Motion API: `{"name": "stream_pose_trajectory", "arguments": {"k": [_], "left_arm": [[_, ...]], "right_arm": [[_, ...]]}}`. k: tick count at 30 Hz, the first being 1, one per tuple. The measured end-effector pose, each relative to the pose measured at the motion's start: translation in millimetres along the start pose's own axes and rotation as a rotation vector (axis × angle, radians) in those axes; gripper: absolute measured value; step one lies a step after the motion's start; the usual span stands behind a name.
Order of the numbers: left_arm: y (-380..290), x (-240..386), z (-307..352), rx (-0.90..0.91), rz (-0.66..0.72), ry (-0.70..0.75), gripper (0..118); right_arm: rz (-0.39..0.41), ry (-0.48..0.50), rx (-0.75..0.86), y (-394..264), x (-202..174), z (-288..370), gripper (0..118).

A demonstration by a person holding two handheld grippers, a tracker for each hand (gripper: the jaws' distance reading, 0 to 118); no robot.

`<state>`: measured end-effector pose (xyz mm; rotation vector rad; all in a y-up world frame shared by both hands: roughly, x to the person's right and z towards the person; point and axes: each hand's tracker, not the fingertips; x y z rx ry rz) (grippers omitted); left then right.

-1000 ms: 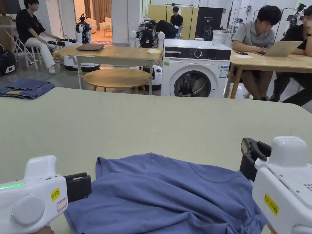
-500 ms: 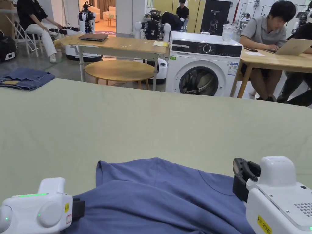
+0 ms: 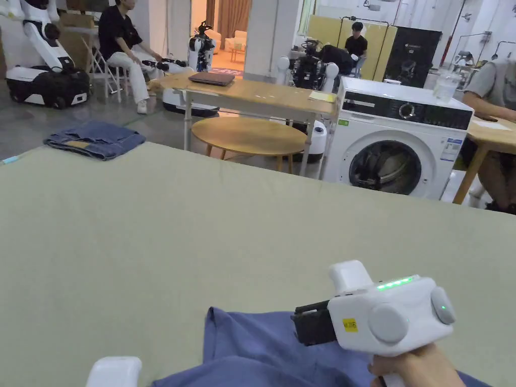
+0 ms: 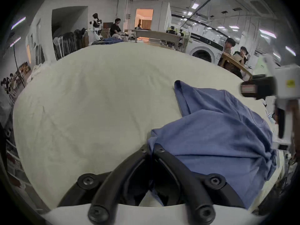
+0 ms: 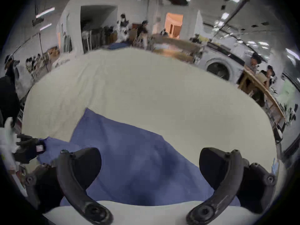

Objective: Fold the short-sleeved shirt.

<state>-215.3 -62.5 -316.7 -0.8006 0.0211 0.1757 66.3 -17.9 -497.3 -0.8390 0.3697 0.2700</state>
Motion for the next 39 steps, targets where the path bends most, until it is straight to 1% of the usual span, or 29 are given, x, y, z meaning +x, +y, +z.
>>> {"name": "stream_pose_trajectory", "arguments": {"k": [2,3,4,6,7,8,9,10,11,12,13,14,15,16,17,19,21,23,24,26,28,32,37,39], "left_arm": [[0.5,-1.6,-1.0,0.002,0.016,-0.009,0],[1.4,-2.4,-2.3,-0.002,0.019,-0.011,0],[1.5,-2.1,-4.2,-0.004,0.021,-0.011,0],[1.8,-4.9,-7.4,-0.012,0.034,-0.018,0],[2.0,-6.7,-9.0,-0.015,0.041,-0.02,0],[0.4,-7.7,-10.8,-0.016,0.047,-0.021,0],[0.6,-8.6,-11.7,-0.015,0.051,-0.021,0],[1.2,-7.9,-12.3,-0.016,0.054,-0.02,0],[2.1,-6.7,-13.1,-0.016,0.052,-0.019,0],[1.5,-4.1,-12.9,-0.013,0.048,-0.011,0],[1.8,-2.6,-12.1,-0.01,0.048,-0.008,0],[2.1,-1.7,-10.7,-0.007,0.051,-0.008,0],[2.5,-1.0,-8.8,-0.001,0.056,-0.007,0],[2.2,0.6,-5.3,0.005,0.061,-0.007,0],[2.9,0.7,-2.0,0.012,0.063,-0.009,0],[7.4,0.1,8.2,0.036,0.064,-0.01,0],[13.3,-0.4,19.7,0.067,0.052,-0.013,0],[23.9,0.1,33.5,0.109,0.048,-0.006,0],[30.3,0.5,44.5,0.148,0.052,-0.01,0],[43.6,3.1,62.2,0.211,0.05,0.005,0],[57.9,6.8,81.5,0.276,0.049,0.0,0],[84.4,19.1,119.0,0.38,0.006,-0.008,0],[108.1,25.0,154.1,0.463,0.021,-0.041,0],[115.2,28.5,164.7,0.494,0.026,-0.063,0]], "right_arm": [[-0.006,0.015,-0.07,14.0,-0.8,-35.5,118],[-0.016,0.008,-0.102,14.9,-2.4,-50.2,115],[-0.011,-0.011,-0.155,16.3,-1.8,-66.3,108],[-0.022,-0.039,-0.259,13.3,-0.7,-90.2,107],[-0.062,0.002,-0.213,4.6,-0.8,-87.4,107],[-0.063,-0.003,-0.174,5.0,0.8,-81.3,107],[-0.047,0.003,-0.181,5.3,2.1,-75.9,105],[-0.032,0.018,-0.169,5.8,3.3,-70.6,97],[-0.021,0.0,-0.146,1.4,1.9,-60.3,77],[-0.019,-0.043,-0.106,1.4,2.9,-52.1,54],[-0.016,-0.044,-0.098,0.3,2.8,-47.1,7],[-0.029,-0.078,-0.07,-4.6,1.5,-42.2,1],[-0.037,-0.057,-0.067,-7.9,0.7,-37.0,1],[-0.065,-0.045,-0.029,-12.6,2.9,-30.3,1],[-0.1,-0.072,0.014,-16.9,5.1,-20.8,1],[-0.181,-0.081,0.13,-23.5,16.4,10.9,1],[-0.217,-0.103,0.235,-30.1,28.8,49.1,1],[-0.22,-0.154,0.349,-34.1,42.5,92.7,1],[-0.242,-0.185,0.405,-38.6,51.8,119.4,1],[-0.323,-0.228,0.495,-49.5,69.4,168.3,1],[-0.384,-0.258,0.566,-59.8,85.5,210.0,1],[-0.42,-0.392,0.706,-92.4,99.6,288.2,1],[-0.491,-0.5,0.833,-137.3,110.7,369.9,1],[-0.518,-0.517,0.865,-150.4,112.4,392.6,1]]}}
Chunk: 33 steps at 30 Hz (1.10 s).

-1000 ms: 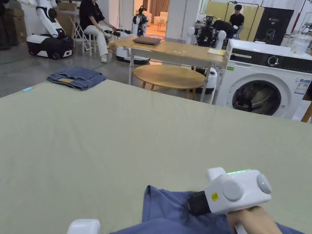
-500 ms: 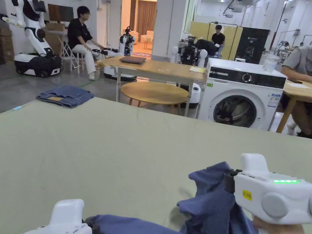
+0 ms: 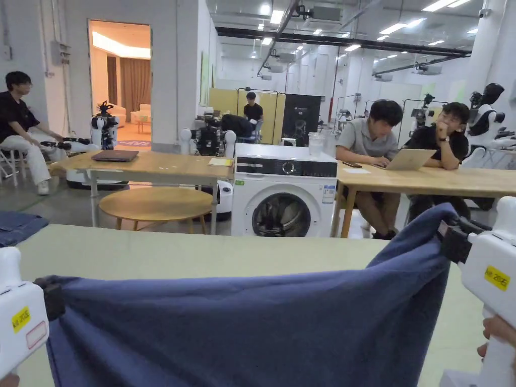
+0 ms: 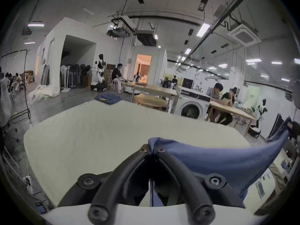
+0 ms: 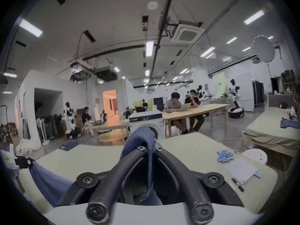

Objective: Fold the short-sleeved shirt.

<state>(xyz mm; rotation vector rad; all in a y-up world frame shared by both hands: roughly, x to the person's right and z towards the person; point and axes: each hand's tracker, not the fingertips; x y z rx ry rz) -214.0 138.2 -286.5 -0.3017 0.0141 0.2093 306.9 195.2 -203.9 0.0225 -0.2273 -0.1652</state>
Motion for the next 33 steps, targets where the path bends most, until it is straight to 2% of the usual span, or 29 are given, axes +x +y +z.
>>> {"name": "stream_pose_trajectory", "arguments": {"k": [7,17,24,28,33], "left_arm": [[49.6,29.1,32.5,0.097,0.012,-0.067,0],[155.8,35.8,43.4,0.231,0.007,-0.09,0],[204.2,46.3,10.5,0.319,-0.028,-0.065,0],[229.6,51.8,-34.5,0.341,-0.039,-0.05,0],[269.0,64.0,-95.7,0.378,-0.042,-0.036,0]], "right_arm": [[-0.002,-0.005,0.103,38.8,4.6,48.8,1],[-0.026,0.009,0.177,119.7,-14.2,31.2,1],[-0.015,0.011,0.193,151.3,-39.0,-29.8,1],[-0.023,0.006,0.188,168.5,-52.1,-84.6,1],[0.014,-0.009,0.216,193.1,-72.6,-158.1,1]]}}
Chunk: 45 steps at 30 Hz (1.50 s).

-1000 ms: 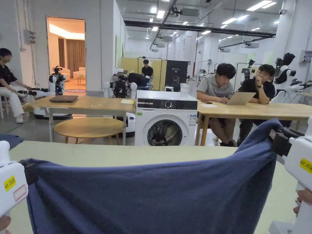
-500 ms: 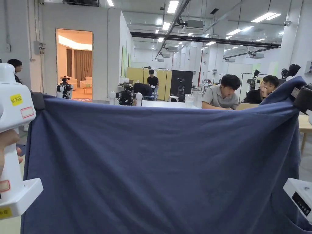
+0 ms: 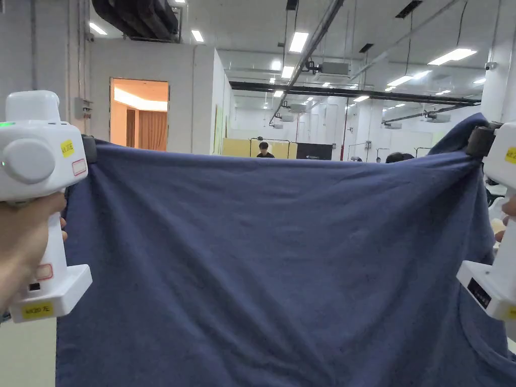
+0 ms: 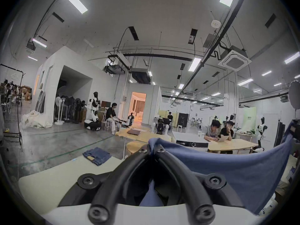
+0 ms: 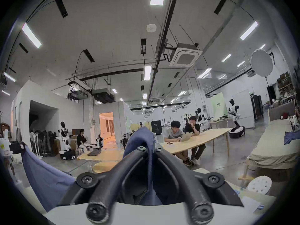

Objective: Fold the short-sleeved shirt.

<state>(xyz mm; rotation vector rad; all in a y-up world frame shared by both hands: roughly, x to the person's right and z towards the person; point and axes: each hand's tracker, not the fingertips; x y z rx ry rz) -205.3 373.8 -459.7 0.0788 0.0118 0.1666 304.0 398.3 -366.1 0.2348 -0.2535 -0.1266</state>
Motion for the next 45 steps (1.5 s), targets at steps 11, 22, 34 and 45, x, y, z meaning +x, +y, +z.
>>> {"name": "stream_pose_trajectory", "arguments": {"k": [11,22,34,45], "left_arm": [[17.4,25.7,-114.2,0.096,0.002,-0.013,0],[-57.6,25.4,-161.4,-0.003,0.036,-0.018,0],[-131.7,8.6,-19.3,-0.177,-0.055,-0.034,0],[-228.9,-44.0,165.9,-0.44,-0.114,-0.018,0]], "right_arm": [[0.033,-0.007,0.088,-3.3,-14.0,-111.9,1],[0.097,-0.022,-0.037,-84.0,4.0,-132.0,1],[0.105,0.037,-0.23,-136.8,24.9,11.6,1],[0.158,0.117,-0.451,-214.0,61.4,205.4,1]]}}
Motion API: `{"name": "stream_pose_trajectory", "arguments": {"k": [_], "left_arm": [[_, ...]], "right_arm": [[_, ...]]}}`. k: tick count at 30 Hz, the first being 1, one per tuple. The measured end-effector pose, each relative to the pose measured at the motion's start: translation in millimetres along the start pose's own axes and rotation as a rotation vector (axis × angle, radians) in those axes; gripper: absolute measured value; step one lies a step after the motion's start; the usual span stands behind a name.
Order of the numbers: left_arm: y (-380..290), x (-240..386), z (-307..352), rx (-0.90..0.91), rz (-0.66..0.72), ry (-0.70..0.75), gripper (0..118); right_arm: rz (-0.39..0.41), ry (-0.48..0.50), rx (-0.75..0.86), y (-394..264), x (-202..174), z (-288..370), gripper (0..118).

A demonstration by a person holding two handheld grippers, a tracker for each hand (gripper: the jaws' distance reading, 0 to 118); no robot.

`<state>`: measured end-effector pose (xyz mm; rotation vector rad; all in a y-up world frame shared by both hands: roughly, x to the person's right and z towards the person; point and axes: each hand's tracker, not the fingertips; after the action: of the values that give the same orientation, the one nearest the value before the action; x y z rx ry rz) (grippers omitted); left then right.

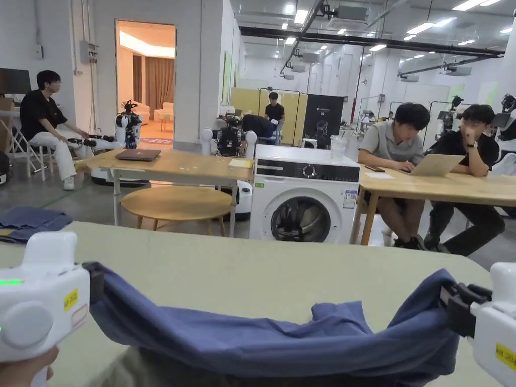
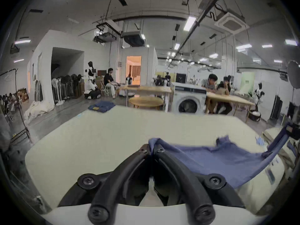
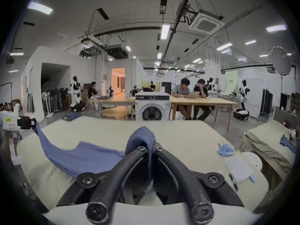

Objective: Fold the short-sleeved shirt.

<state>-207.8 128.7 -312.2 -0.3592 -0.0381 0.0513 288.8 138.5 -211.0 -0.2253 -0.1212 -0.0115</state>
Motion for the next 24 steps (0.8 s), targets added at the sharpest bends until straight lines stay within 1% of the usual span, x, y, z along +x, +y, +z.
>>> {"name": "stream_pose_trajectory", "arguments": {"k": [1,2,5,8,10,11,14,16,18,20,24], "left_arm": [[-20.4,-4.3,11.9,-0.051,-0.008,0.006,0],[-37.9,-8.2,21.5,-0.055,0.005,0.011,0],[-83.6,-22.2,40.9,-0.16,0.027,0.02,0],[-121.5,-36.3,50.8,-0.235,0.021,0.029,0],[-140.3,-40.8,56.6,-0.284,0.005,0.039,0],[-147.8,-41.6,58.4,-0.301,0.0,0.043,0],[-166.2,-48.4,59.8,-0.338,-0.003,0.048,0],[-174.7,-48.6,61.6,-0.36,0.002,0.04,0],[-182.4,-47.0,57.1,-0.395,-0.028,0.043,0],[-190.1,-41.3,56.1,-0.425,-0.087,0.052,0],[-198.0,-35.4,53.9,-0.427,-0.13,0.049,0]], "right_arm": [[-0.003,0.004,-0.015,-15.9,-0.2,12.1,1],[-0.009,0.013,-0.044,-31.0,0.0,20.9,1],[0.005,0.031,-0.127,-70.1,-0.2,42.1,1],[0.011,0.028,-0.198,-104.4,3.8,56.7,1],[-0.009,0.01,-0.234,-122.5,8.6,63.7,1],[-0.028,0.006,-0.255,-130.8,12.0,66.0,1],[-0.009,-0.015,-0.317,-158.8,20.0,71.6,1],[-0.013,-0.015,-0.363,-175.9,24.8,74.1,1],[-0.008,-0.025,-0.399,-190.8,27.8,74.8,1],[-0.018,-0.033,-0.428,-202.9,30.8,73.7,1],[-0.02,-0.042,-0.452,-215.0,31.0,73.3,1]]}}
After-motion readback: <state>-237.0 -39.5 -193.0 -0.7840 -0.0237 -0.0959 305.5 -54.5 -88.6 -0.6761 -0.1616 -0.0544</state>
